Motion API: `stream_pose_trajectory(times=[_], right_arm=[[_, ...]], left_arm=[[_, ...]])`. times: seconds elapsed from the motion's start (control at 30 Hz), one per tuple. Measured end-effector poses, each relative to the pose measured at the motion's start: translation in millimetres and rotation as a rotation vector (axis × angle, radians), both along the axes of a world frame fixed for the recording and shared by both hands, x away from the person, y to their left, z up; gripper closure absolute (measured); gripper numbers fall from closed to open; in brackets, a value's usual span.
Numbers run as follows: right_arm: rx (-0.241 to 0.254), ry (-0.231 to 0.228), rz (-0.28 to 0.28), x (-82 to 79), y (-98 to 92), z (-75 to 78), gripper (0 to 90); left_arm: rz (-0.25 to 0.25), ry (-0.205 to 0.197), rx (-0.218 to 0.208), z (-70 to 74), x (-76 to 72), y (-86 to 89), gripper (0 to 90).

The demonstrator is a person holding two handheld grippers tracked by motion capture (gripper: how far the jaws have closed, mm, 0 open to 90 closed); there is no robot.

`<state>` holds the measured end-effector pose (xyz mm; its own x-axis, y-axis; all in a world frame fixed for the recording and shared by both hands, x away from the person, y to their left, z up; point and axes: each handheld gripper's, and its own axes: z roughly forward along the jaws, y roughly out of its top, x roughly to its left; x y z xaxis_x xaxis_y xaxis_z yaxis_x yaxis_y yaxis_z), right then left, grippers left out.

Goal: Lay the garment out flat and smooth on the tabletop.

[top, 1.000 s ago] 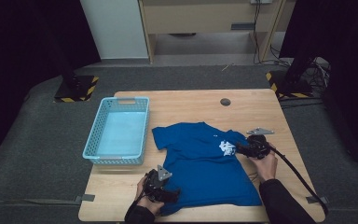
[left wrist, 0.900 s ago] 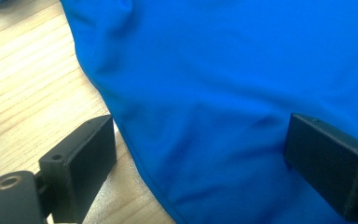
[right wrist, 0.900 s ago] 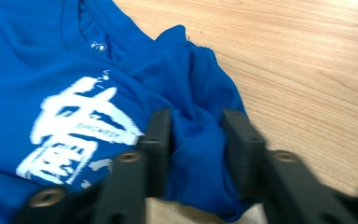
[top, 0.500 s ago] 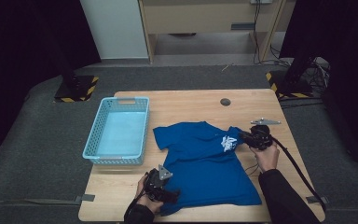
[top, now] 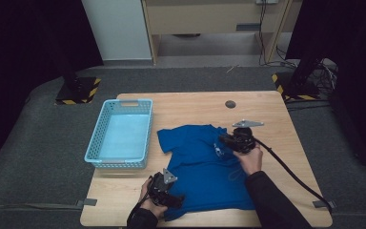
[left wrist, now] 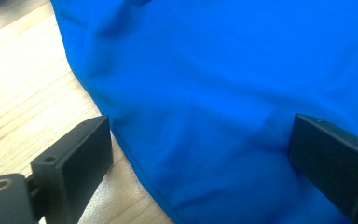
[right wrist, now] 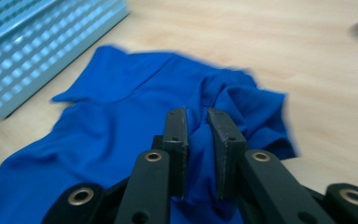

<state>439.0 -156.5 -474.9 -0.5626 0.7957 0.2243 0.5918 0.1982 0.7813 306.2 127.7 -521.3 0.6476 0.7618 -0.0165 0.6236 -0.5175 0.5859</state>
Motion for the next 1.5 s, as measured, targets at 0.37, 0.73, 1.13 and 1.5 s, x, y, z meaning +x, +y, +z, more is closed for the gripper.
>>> stream_pose_trajectory(times=[0.37, 0.73, 1.13, 1.5], right_arm=[[0.014, -0.058, 0.049, -1.1, 5.5, 1.2, 45.0], [-0.085, -0.067, -0.013, 16.6, 0.9, -10.8, 42.1], [-0.138, -0.005, -0.024, 20.1, 10.8, -35.0, 82.9], [-0.108, -0.044, -0.134, 20.6, -24.2, -4.1, 86.3]], left_arm=[[0.002, -0.006, -0.004, -1.5, 0.7, -0.5, 2.5], [0.001, -0.008, -0.005, -1.8, 1.1, -0.5, 2.0], [0.002, -0.01, -0.008, -2.2, 1.1, -0.7, 1.6], [0.002, -0.013, -0.011, -2.5, 0.8, -0.5, 1.6]])
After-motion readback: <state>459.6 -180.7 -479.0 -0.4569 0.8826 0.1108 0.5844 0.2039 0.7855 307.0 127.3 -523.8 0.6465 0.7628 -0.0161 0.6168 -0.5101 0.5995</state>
